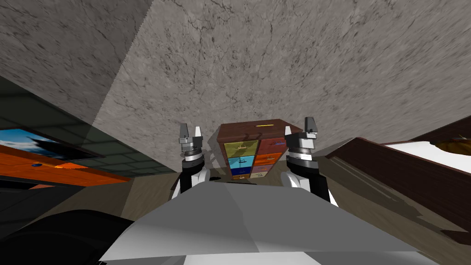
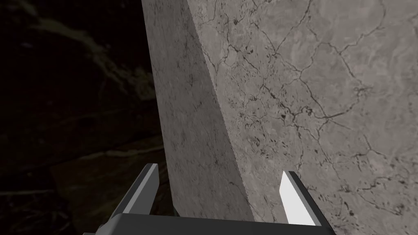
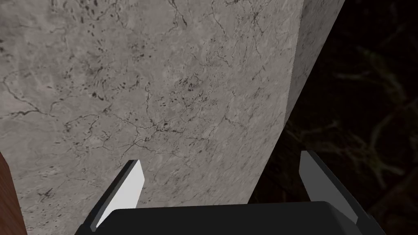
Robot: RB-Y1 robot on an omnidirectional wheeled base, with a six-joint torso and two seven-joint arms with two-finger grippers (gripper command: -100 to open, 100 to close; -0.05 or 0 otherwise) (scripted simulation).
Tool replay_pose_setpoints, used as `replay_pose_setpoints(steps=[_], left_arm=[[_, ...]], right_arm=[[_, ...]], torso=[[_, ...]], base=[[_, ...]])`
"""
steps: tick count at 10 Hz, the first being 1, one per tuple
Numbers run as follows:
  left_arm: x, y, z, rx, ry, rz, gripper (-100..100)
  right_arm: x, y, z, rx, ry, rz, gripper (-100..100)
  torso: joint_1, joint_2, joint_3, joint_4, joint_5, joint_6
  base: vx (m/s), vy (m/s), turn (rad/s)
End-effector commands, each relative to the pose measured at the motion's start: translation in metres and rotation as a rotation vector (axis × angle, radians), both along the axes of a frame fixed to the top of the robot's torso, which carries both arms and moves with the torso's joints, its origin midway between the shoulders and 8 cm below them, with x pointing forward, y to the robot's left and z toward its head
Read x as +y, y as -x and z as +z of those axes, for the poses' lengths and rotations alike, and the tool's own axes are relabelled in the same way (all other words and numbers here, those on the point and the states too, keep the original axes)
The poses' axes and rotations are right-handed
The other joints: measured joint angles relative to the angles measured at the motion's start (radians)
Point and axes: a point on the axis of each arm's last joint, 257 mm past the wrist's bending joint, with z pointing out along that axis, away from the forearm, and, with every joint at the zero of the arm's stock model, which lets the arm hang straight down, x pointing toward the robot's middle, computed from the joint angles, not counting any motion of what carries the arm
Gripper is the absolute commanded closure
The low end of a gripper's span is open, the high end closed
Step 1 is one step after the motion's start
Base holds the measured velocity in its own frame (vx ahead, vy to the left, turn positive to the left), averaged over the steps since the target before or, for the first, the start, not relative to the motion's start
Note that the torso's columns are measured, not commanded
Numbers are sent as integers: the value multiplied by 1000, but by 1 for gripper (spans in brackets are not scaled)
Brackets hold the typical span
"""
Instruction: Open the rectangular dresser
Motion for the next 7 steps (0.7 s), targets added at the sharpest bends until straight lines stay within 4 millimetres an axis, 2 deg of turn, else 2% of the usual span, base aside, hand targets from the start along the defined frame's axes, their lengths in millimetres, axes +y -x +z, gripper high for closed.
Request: replay_pose_setpoints(steps=[1, 7], left_arm=[[0, 0, 0, 0, 0, 0, 0], [0, 0, 0, 0, 0, 0, 0]], right_arm=[[0, 0, 0, 0, 0, 0, 0], [0, 0, 0, 0, 0, 0, 0]], torso=[[0, 40, -82, 41, 0, 0], [0, 470, -939, 470, 0, 0]], base=[[0, 0, 0], [0, 0, 0]])
